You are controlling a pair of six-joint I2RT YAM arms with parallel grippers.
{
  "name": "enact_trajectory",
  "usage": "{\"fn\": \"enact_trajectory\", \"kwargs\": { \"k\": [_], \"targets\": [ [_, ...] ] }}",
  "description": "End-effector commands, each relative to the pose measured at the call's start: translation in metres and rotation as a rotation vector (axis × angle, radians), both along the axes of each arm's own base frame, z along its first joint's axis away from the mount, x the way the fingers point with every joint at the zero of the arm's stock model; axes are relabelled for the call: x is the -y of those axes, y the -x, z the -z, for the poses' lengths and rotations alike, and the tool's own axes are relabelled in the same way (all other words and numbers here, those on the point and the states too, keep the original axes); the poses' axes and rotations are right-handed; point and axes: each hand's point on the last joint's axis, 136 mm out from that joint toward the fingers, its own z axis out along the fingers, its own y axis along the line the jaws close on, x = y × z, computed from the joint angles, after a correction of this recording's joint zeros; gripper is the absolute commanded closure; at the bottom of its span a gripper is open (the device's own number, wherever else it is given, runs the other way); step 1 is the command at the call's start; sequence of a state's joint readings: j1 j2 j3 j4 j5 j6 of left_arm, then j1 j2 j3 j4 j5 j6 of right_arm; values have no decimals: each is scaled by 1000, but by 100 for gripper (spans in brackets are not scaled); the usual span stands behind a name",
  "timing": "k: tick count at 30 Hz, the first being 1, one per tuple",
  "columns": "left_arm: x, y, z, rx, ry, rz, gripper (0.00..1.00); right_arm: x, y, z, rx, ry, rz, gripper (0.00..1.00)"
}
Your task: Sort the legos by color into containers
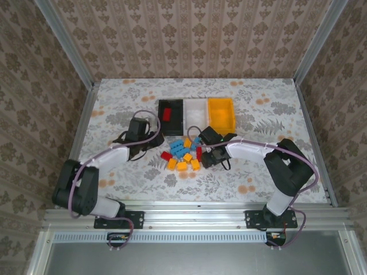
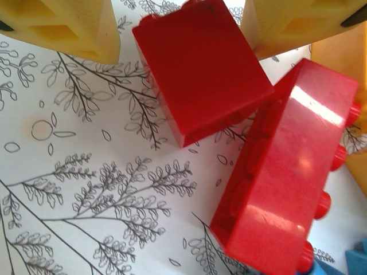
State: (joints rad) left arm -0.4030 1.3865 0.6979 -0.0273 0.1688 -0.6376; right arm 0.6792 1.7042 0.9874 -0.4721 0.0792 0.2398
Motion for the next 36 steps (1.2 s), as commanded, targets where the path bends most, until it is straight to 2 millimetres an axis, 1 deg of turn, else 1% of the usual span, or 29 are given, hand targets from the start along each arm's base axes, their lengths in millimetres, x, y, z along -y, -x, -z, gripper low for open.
{"fn": "enact_trajectory", "kwargs": {
  "k": [1,5,6,7,9,16,19,22,24,25,27,29,31,34,36],
  "targets": [
    [-17,13,-5,6,-32,-25,56,-5,-17,-3,54,32,-18,43],
    [-26,21,-22,49,-28,-42,50,-8,-25,0,64,44,-25,48],
    [-29,23,-27,63,-27,-47,48,-9,-26,1,61,45,-25,50],
    [-31,24,-30,71,-29,-52,45,-10,-26,2,57,43,-25,54],
    [-35,27,-33,79,-36,-61,38,-10,-25,1,57,37,-21,57],
    [-43,34,-38,86,-35,-81,18,2,-15,-18,84,45,9,62],
    [-45,34,-38,89,-36,-88,16,7,-13,-24,103,72,14,64],
    [-44,35,-38,87,-32,-85,16,7,-13,-32,128,84,16,66],
    [-44,35,-38,88,-30,-83,16,3,-16,-46,162,79,13,66],
    [-45,35,-39,90,-33,-86,15,0,-18,-56,177,71,9,66],
    [-47,35,-40,94,-40,-92,14,-17,-28,-79,226,36,-13,66],
    [-51,35,-40,93,-47,-102,13,-40,-43,-101,276,-5,-45,66],
    [-54,35,-40,83,-50,-112,13,-69,-64,-120,319,-38,-82,66],
    [-59,36,-39,73,-52,-132,13,-111,-97,-137,375,-87,-119,66],
    [-62,37,-41,70,-47,-141,13,-133,-119,-141,398,-103,-129,66]
  ]
}}
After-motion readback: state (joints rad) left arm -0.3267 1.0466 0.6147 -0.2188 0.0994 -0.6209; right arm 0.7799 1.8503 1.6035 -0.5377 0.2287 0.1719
